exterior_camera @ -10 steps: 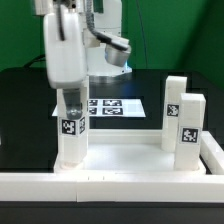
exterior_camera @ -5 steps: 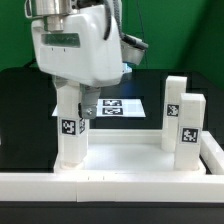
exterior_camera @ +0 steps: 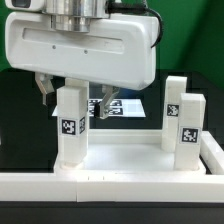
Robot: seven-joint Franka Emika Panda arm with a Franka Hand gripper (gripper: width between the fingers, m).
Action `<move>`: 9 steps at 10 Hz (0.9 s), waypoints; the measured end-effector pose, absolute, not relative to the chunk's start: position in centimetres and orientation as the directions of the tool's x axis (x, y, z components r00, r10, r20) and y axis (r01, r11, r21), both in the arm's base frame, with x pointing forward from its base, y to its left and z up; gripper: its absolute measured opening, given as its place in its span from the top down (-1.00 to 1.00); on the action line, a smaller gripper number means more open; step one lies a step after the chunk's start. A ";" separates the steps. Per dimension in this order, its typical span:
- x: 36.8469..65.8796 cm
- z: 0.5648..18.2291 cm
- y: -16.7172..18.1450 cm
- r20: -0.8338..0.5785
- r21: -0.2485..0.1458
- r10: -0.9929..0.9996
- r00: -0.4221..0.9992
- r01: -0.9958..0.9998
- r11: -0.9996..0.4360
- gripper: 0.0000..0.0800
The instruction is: Assemble desk
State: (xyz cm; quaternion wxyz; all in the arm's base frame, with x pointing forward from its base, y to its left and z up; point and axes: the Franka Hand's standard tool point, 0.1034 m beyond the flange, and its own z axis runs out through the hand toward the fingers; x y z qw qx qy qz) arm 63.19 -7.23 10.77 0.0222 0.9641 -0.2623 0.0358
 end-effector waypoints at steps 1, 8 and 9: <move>63.2 10.8 -7.2 0.081 0.023 -0.512 0.855 -0.515 -0.857 -0.29; 63.4 10.6 -7.3 0.078 -0.019 -0.879 0.470 -0.881 -0.473 0.28; 63.6 10.6 -7.3 0.071 -0.024 -0.934 0.351 -0.935 -0.354 0.28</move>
Offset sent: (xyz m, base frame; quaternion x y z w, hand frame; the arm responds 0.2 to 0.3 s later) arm 0.0000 0.0000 0.0000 0.0000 0.0000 0.1938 0.9810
